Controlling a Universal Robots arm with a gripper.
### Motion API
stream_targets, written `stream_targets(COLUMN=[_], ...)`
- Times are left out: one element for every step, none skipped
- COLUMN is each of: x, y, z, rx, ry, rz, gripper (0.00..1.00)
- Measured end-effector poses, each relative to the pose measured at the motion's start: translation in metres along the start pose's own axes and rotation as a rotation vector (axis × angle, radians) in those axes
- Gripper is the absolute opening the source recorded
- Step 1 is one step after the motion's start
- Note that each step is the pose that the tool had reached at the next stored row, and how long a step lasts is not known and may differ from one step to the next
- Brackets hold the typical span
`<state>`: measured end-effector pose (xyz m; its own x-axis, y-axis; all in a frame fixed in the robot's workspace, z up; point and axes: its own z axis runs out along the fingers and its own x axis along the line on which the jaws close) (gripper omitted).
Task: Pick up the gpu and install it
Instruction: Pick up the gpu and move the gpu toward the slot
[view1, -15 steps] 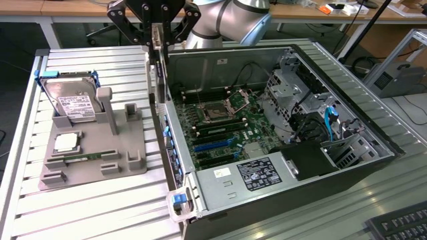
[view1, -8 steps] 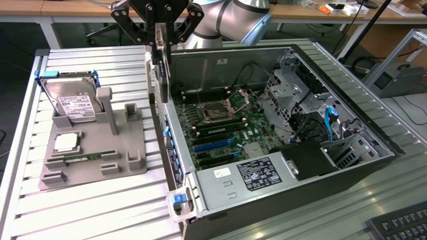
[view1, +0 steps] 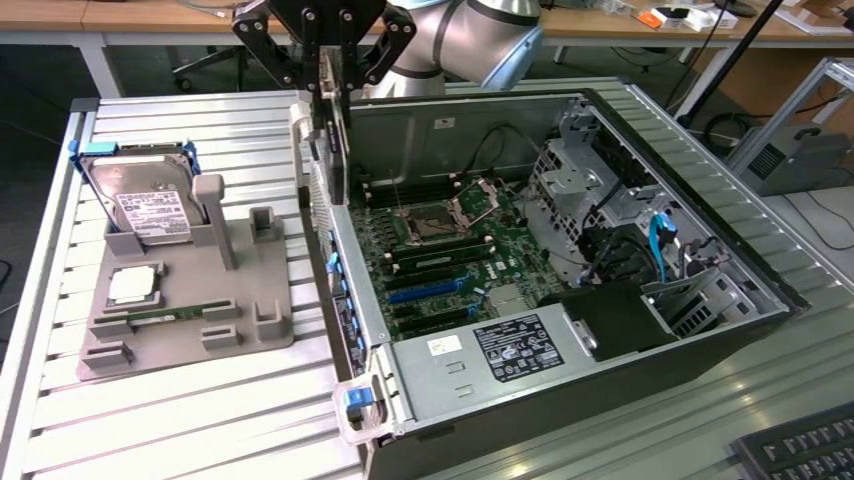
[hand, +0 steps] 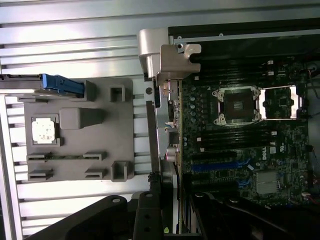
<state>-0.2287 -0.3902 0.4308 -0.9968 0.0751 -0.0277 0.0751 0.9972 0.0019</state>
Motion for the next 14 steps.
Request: stream_targets(x=[-0.001,-0.001,-0.002,-0.002,-0.004,-0.004,-0.005,-0.006,-0.006,-0.007,-0.008,-0.009,-0.010,-0.011], y=[0.0000,0.0001,0.0001,0.0002,0.0003,0.0003,0.0004,0.0004,0.0005,0.0006,0.0006,0.0007,0.0007,0.0008], z=[0.0000,0.0001,0.0001,0.0001,0.0001,0.0001,0.0001,0.0002,0.0002,0.0002,0.0002,0.0003,0.0003,0.0003], rx=[0.0000,0.0000,0.0000,-0.0001,0.0000,0.0000,0.0000,0.0000,0.0000,0.0000,0.0000,0.0000,0.0000,-0.0001], ry=[-0.0001,0.0000,0.0000,0.0000,0.0000,0.0000,0.0000,0.0000,-0.0001,0.0000,0.0000,0.0000,0.0000,0.0000], rz=[0.000,0.000,0.000,0.000,0.000,0.000,0.000,0.000,0.000,0.000,0.000,0.000,0.000,0.000], gripper=[0.27,0.27,0.27,0.27,0.27,0.27,0.27,0.27,0.27,0.27,0.27,0.27,0.27,0.27])
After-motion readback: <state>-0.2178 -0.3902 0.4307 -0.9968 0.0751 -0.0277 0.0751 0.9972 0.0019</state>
